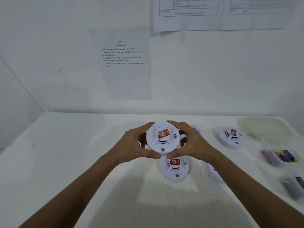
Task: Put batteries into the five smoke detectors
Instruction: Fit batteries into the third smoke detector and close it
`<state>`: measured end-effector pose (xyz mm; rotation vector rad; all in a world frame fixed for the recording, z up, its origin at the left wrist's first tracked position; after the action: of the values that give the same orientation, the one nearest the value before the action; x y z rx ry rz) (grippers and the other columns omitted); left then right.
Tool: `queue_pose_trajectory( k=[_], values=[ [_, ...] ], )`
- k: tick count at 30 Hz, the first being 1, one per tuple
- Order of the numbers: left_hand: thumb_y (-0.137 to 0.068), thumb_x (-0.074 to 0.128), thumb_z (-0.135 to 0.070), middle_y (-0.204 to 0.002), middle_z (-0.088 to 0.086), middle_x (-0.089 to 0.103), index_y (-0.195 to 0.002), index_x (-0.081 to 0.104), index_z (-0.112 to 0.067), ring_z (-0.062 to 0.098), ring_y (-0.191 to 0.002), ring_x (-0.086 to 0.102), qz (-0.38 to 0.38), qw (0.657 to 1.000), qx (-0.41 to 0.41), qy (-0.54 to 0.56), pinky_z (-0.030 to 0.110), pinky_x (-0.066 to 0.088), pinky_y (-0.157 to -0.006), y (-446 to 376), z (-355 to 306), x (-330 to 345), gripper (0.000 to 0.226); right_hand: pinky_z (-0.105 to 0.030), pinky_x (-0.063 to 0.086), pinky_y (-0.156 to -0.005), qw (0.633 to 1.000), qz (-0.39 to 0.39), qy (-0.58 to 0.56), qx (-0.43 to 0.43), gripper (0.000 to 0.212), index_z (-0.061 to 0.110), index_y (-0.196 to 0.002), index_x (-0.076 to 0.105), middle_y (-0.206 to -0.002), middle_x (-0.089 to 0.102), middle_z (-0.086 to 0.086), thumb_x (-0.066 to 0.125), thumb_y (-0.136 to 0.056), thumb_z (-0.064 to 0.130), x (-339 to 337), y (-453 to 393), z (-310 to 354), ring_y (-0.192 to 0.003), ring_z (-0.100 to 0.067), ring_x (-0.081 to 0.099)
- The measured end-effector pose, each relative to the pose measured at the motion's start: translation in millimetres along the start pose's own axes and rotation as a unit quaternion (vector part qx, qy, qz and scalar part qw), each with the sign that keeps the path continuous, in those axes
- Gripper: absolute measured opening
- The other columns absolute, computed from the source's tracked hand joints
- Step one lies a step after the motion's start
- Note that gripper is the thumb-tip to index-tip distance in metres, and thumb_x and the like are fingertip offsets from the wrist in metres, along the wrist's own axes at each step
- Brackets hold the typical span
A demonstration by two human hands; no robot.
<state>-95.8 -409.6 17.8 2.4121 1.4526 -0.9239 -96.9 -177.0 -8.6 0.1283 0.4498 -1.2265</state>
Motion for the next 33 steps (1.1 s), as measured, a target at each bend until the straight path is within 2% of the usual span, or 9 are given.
queue_pose_trajectory(
  k=[4,6,11,14,16,19,25,28,33],
  values=[
    [-0.064,0.090,-0.036,-0.121,-0.010,0.065,-0.135,0.049,-0.036,0.027,-0.098,0.062,0.009,1.000,-0.006,0.029,0.045,0.056,-0.080,-2,5,1,0.082,-0.019,0.052,-0.069,1.000,-0.001,0.003,0.003,0.098,0.049,-0.132,0.046,-0.119,0.057,0.009,0.092,-0.045,0.045,1,0,-1,-0.104,-0.013,0.058],
    [-0.065,0.090,-0.033,-0.125,-0.008,0.064,-0.137,0.049,-0.033,0.029,-0.107,0.062,0.014,0.999,-0.010,0.046,0.049,0.054,-0.089,-2,7,2,0.084,-0.017,0.051,-0.068,1.000,-0.002,0.015,0.007,0.097,0.050,-0.132,0.044,-0.118,0.056,0.008,0.092,-0.049,0.040,2,-1,-3,-0.102,-0.015,0.057],
    [-0.066,0.090,-0.026,-0.129,-0.005,0.063,-0.140,0.047,-0.028,0.028,-0.112,0.061,0.023,0.997,-0.021,0.070,0.047,0.051,-0.097,-4,11,2,0.085,-0.024,0.056,-0.075,1.000,-0.002,0.024,0.013,0.098,0.053,-0.132,0.042,-0.119,0.056,0.008,0.091,-0.047,0.047,1,-2,-5,-0.103,-0.013,0.057],
    [-0.066,0.089,-0.027,-0.128,-0.007,0.063,-0.140,0.047,-0.028,0.025,-0.113,0.061,0.022,0.997,-0.024,0.070,0.046,0.051,-0.097,-6,12,2,0.085,-0.021,0.055,-0.073,1.000,0.001,0.026,0.014,0.099,0.048,-0.135,0.042,-0.119,0.055,0.008,0.095,-0.052,0.037,-1,-4,-6,-0.103,-0.014,0.056],
    [-0.065,0.089,-0.033,-0.127,-0.007,0.063,-0.140,0.047,-0.030,0.028,-0.109,0.062,0.022,0.997,-0.021,0.067,0.048,0.052,-0.094,-7,13,2,0.086,-0.022,0.055,-0.073,1.000,0.004,0.027,0.013,0.099,0.049,-0.135,0.042,-0.120,0.055,0.008,0.095,-0.053,0.036,0,-5,-7,-0.103,-0.014,0.057],
    [-0.063,0.088,-0.043,-0.124,-0.007,0.065,-0.139,0.046,-0.035,0.037,-0.101,0.061,0.020,0.998,-0.017,0.059,0.051,0.053,-0.087,-7,15,1,0.087,-0.025,0.057,-0.074,0.999,0.002,0.029,0.013,0.098,0.054,-0.132,0.042,-0.120,0.056,0.009,0.090,-0.048,0.051,1,-7,-8,-0.102,-0.014,0.058],
    [-0.064,0.090,-0.034,-0.111,-0.007,0.068,-0.137,0.049,-0.036,0.038,-0.083,0.055,0.015,0.997,-0.024,0.070,0.041,0.054,-0.075,-8,18,0,0.084,-0.022,0.056,-0.072,0.999,0.003,0.032,0.012,0.096,0.057,-0.131,0.041,-0.120,0.056,0.010,0.090,-0.048,0.050,3,-10,-11,-0.101,-0.014,0.057],
    [-0.063,0.091,-0.034,-0.122,-0.001,0.066,-0.138,0.048,-0.034,0.043,-0.101,0.058,0.018,0.996,-0.025,0.089,0.054,0.052,-0.087,-10,22,1,0.087,-0.022,0.056,-0.071,1.000,0.004,0.028,0.011,0.095,0.056,-0.130,0.042,-0.120,0.056,0.009,0.093,-0.051,0.043,2,-12,-11,-0.101,-0.013,0.057],
    [-0.064,0.091,-0.024,-0.127,-0.002,0.064,-0.138,0.050,-0.028,0.031,-0.110,0.061,0.022,0.994,-0.028,0.100,0.053,0.050,-0.095,-12,24,1,0.085,-0.022,0.055,-0.070,1.000,0.007,0.029,0.007,0.097,0.050,-0.133,0.042,-0.120,0.056,0.007,0.096,-0.057,0.027,1,-14,-12,-0.101,-0.014,0.056]
  ],
)
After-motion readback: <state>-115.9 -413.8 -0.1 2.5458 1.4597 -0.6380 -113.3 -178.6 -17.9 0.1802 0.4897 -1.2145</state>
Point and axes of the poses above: each hand's wrist, its own y-axis away from the middle knuckle, its own x-axis out of the palm, z = x × y, the point moved 1 cm from there along -y, towards the middle knuckle
